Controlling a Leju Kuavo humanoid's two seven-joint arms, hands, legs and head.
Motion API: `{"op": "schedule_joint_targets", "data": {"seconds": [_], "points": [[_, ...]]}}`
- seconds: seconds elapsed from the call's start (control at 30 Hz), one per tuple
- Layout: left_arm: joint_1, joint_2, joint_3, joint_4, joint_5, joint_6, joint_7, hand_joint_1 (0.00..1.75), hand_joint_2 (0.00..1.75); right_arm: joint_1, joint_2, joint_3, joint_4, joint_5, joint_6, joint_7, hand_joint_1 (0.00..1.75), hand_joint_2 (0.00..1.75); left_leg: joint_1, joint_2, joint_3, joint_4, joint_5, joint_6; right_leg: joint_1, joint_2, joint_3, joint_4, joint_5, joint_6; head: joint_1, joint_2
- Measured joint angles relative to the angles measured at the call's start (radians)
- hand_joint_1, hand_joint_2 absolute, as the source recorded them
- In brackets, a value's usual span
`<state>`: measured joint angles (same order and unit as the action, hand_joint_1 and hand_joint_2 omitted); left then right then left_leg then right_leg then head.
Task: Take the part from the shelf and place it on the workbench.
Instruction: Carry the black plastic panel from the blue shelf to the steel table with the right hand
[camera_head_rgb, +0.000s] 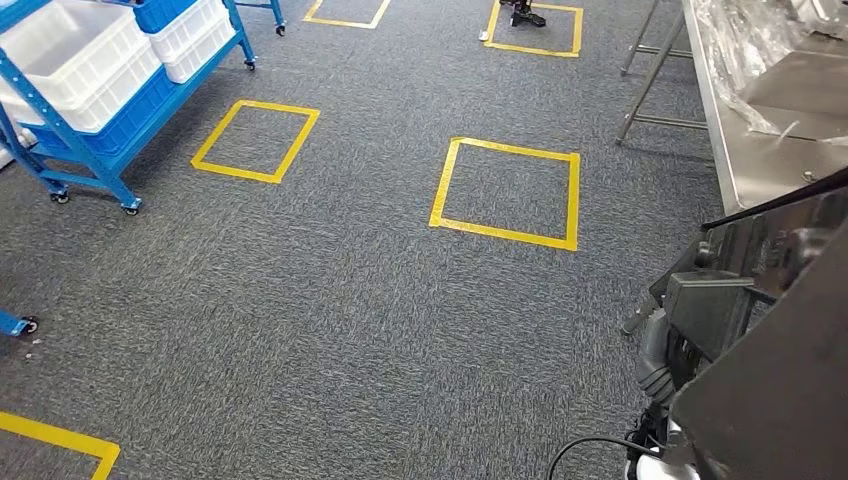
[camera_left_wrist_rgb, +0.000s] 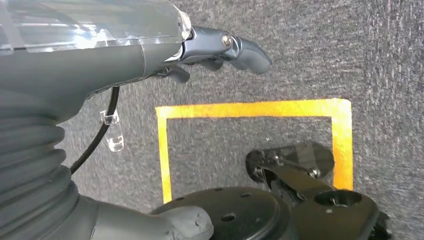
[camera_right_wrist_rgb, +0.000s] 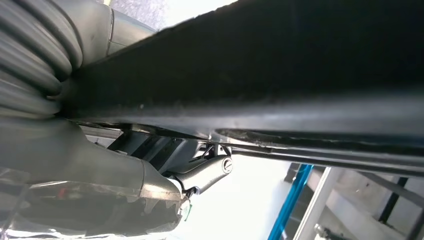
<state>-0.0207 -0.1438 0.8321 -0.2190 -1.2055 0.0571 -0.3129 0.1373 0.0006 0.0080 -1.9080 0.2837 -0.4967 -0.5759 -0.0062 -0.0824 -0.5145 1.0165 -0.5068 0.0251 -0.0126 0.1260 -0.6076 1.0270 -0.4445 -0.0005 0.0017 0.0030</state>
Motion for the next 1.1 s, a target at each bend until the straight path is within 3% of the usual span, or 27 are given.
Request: {"op": "schedule_joint_targets", "data": {"seconds": [0.03, 0.1, 0.17, 0.2, 0.27, 0.3, 0.33, 0.4, 0.47, 0.53, 0.57, 0.63, 0.7, 0.73, 0.77, 0.8, 0.87, 0.93, 1.0, 1.07, 1.1], "points": [[-0.001, 0.000, 0.000, 0.000, 0.000, 0.000, 0.000, 0.00, 1.75, 0.001, 0.000, 0.000, 0.000, 0.001, 0.000, 0.000, 1.75, 1.75, 0.000, 0.011, 0.001, -0.007, 0.003, 0.004, -0.001, 0.011, -0.004, -0.002, 0.005, 0.008, 0.000, 0.000], [-0.003, -0.001, 0.000, 0.000, -0.001, 0.000, 0.000, 0.00, 1.75, 0.002, -0.002, 0.000, -0.001, 0.003, 0.000, 0.000, 1.75, 1.75, 0.003, 0.039, 0.007, -0.025, 0.017, 0.017, 0.002, -0.016, -0.017, 0.017, -0.009, 0.017, 0.002, 0.000], [-0.001, -0.002, 0.000, 0.000, -0.001, 0.000, 0.000, 0.00, 1.75, -0.001, -0.005, 0.001, -0.001, 0.003, 0.000, 0.000, 1.75, 1.75, 0.003, 0.070, 0.009, -0.038, 0.027, 0.028, 0.005, -0.079, -0.060, 0.104, -0.064, 0.020, 0.007, 0.000], [0.000, -0.002, 0.000, 0.000, -0.002, 0.000, 0.000, 0.00, 1.75, -0.003, -0.006, 0.001, 0.000, 0.004, 0.000, 0.000, 1.75, 1.75, 0.002, 0.085, 0.007, -0.039, 0.028, 0.030, 0.004, -0.100, -0.090, 0.167, -0.096, 0.023, 0.009, 0.000], [0.002, -0.002, 0.000, 0.000, -0.003, 0.000, 0.001, 0.00, 1.75, -0.002, -0.007, 0.001, 0.001, 0.007, 0.000, 0.003, 1.75, 1.75, 0.000, 0.116, 0.004, -0.037, 0.026, 0.029, -0.003, -0.116, -0.127, 0.252, -0.124, 0.031, 0.009, 0.000], [0.002, -0.002, 0.000, 0.000, -0.005, 0.000, 0.001, 0.00, 1.75, -0.001, -0.008, 0.001, 0.002, 0.009, -0.001, 0.006, 1.75, 1.75, 0.001, 0.130, 0.003, -0.035, 0.024, 0.027, -0.007, -0.122, -0.121, 0.246, -0.112, 0.035, 0.009, 0.000], [0.001, -0.002, 0.000, 0.000, -0.007, 0.000, 0.001, 0.00, 1.75, -0.001, -0.009, 0.001, 0.003, 0.011, -0.001, 0.011, 1.75, 1.75, 0.002, 0.144, 0.002, -0.033, 0.022, 0.024, -0.010, -0.130, -0.094, 0.202, -0.085, 0.038, 0.009, 0.000], [0.000, -0.002, 0.000, 0.000, -0.011, 0.000, 0.001, 0.00, 1.75, -0.003, -0.010, 0.001, 0.006, 0.016, -0.002, 0.018, 1.75, 1.75, 0.002, 0.165, 0.001, -0.022, 0.012, 0.013, -0.011, -0.167, -0.017, 0.070, -0.035, 0.039, 0.010, 0.000], [-0.002, -0.002, 0.000, 0.000, -0.016, 0.000, 0.000, 0.00, 1.75, -0.005, -0.010, 0.004, 0.010, 0.019, -0.002, 0.022, 1.75, 1.75, -0.002, 0.182, 0.002, -0.013, 0.001, 0.000, -0.005, -0.187, 0.020, 0.002, -0.022, 0.028, 0.007, 0.000], [-0.006, -0.002, 0.000, 0.000, -0.021, 0.001, 0.000, 0.00, 1.75, -0.005, -0.010, 0.007, 0.013, 0.024, -0.004, 0.023, 1.75, 1.75, -0.003, 0.198, 0.009, -0.012, -0.003, -0.010, -0.001, -0.169, 0.018, -0.001, -0.023, 0.012, 0.005, 0.000], [-0.008, -0.002, -0.001, 0.000, -0.025, 0.002, 0.000, 0.00, 1.75, -0.005, -0.010, 0.008, 0.014, 0.026, -0.006, 0.023, 1.75, 1.75, -0.001, 0.195, 0.011, -0.009, -0.008, -0.015, -0.002, -0.159, 0.018, -0.003, -0.021, 0.006, 0.004, 0.000], [-0.011, -0.002, -0.001, 0.000, -0.030, 0.002, 0.000, 0.00, 1.75, -0.007, -0.010, 0.013, 0.014, 0.031, -0.013, 0.020, 1.75, 1.75, 0.005, 0.154, -0.007, 0.038, -0.044, -0.025, -0.006, -0.139, 0.018, -0.008, -0.017, -0.006, 0.002, 0.000], [-0.015, -0.002, -0.002, 0.000, -0.032, 0.002, -0.001, 0.00, 1.75, -0.010, -0.011, 0.018, 0.014, 0.035, -0.021, 0.017, 1.75, 1.75, 0.008, 0.106, -0.060, 0.159, -0.111, -0.030, -0.006, -0.120, 0.017, -0.008, -0.015, -0.013, 0.000, 0.000], [-0.018, -0.002, -0.002, 0.000, -0.033, 0.002, -0.001, 0.00, 1.75, -0.011, -0.011, 0.020, 0.014, 0.036, -0.024, 0.016, 1.75, 1.75, 0.008, 0.098, -0.090, 0.226, -0.137, -0.031, -0.004, -0.109, 0.017, -0.007, -0.015, -0.015, -0.001, 0.000], [-0.020, -0.001, -0.002, 0.000, -0.033, 0.002, 0.000, 0.00, 1.75, -0.010, -0.011, 0.022, 0.013, 0.038, -0.028, 0.014, 1.75, 1.75, 0.008, 0.095, -0.111, 0.271, -0.147, -0.030, -0.003, -0.097, 0.017, -0.006, -0.015, -0.016, 0.000, 0.000], [-0.020, -0.001, -0.002, 0.000, -0.033, 0.002, 0.001, 0.00, 1.75, -0.010, -0.011, 0.024, 0.012, 0.040, -0.032, 0.013, 1.75, 1.75, 0.008, 0.092, -0.117, 0.282, -0.136, -0.027, -0.001, -0.082, 0.018, -0.005, -0.016, -0.016, 0.000, 0.000], [-0.014, -0.001, -0.001, 0.000, -0.034, 0.002, 0.005, 0.00, 1.75, -0.010, -0.011, 0.025, 0.003, 0.043, -0.043, 0.009, 1.75, 1.75, 0.008, 0.074, -0.080, 0.188, -0.063, -0.020, -0.001, -0.049, 0.019, -0.002, -0.016, -0.017, 0.000, 0.000], [-0.006, -0.001, -0.001, 0.000, -0.035, 0.002, 0.007, 0.00, 1.75, -0.010, -0.012, 0.025, -0.009, 0.044, -0.052, 0.005, 1.75, 1.75, 0.009, 0.023, -0.032, 0.064, -0.003, -0.012, -0.001, -0.019, 0.017, 0.001, -0.014, -0.012, 0.000, 0.000], [-0.003, 0.000, -0.001, 0.001, -0.038, 0.002, 0.008, 0.00, 1.75, -0.010, -0.015, 0.025, -0.017, 0.042, -0.055, 0.003, 1.75, 1.75, 0.008, -0.005, -0.014, 0.016, 0.005, -0.009, -0.005, 0.004, 0.007, 0.002, -0.008, 0.000, 0.000, 0.000], [-0.004, 0.000, -0.001, 0.001, -0.040, 0.003, 0.009, 0.00, 1.75, -0.009, -0.021, 0.024, -0.024, 0.039, -0.056, 0.003, 1.75, 1.75, 0.007, 0.017, -0.010, 0.002, 0.009, 0.001, -0.008, 0.017, -0.002, -0.002, -0.001, 0.015, 0.001, 0.000], [-0.005, 0.000, -0.001, 0.001, -0.041, 0.003, 0.009, 0.00, 1.75, -0.010, -0.026, 0.023, -0.028, 0.038, -0.056, 0.003, 1.75, 1.75, 0.007, 0.031, -0.009, -0.006, 0.015, 0.009, -0.007, -0.003, -0.007, 0.002, -0.005, 0.020, 0.002, 0.000]]}}
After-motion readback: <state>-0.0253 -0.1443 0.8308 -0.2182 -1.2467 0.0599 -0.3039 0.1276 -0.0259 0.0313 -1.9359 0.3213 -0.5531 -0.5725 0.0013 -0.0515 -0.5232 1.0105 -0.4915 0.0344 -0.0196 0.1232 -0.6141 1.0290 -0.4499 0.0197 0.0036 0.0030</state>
